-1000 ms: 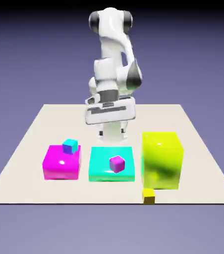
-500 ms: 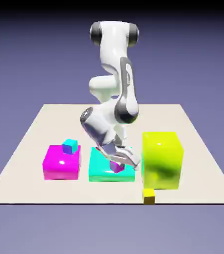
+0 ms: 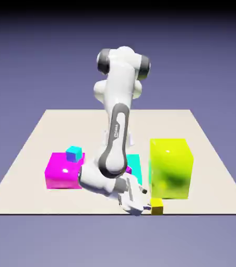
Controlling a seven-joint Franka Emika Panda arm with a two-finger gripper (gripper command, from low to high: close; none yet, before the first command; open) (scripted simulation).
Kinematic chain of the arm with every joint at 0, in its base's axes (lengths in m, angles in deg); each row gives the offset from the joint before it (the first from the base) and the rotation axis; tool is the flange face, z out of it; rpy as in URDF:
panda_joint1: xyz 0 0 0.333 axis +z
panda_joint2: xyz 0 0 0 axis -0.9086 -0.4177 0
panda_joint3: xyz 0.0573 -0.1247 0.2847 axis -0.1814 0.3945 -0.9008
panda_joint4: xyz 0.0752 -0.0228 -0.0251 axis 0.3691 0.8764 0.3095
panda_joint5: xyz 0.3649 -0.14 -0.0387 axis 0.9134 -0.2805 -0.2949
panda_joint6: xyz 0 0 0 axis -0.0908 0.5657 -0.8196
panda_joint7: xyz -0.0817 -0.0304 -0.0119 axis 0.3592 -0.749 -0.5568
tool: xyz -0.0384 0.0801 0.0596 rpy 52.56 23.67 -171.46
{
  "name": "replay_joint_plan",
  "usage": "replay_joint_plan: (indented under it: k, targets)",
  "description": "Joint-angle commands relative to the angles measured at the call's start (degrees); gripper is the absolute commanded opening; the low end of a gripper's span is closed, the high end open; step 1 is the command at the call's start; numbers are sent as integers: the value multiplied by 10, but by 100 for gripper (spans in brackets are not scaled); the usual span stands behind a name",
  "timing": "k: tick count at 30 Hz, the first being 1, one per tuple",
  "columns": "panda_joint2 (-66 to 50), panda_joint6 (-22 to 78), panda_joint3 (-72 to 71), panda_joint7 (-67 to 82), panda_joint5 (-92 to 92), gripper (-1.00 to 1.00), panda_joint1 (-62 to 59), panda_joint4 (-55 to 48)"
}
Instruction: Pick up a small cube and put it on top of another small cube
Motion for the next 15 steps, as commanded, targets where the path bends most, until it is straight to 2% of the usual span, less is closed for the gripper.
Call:
replay_joint_plan:
  k: [1,6,15]
  targets:
    - [0,0,0,0,0,-100,0,0]
    - [71,49,59,-7,-81,-100,-25,10]
    - [199,162,246,43,-271,-100,-169,104]
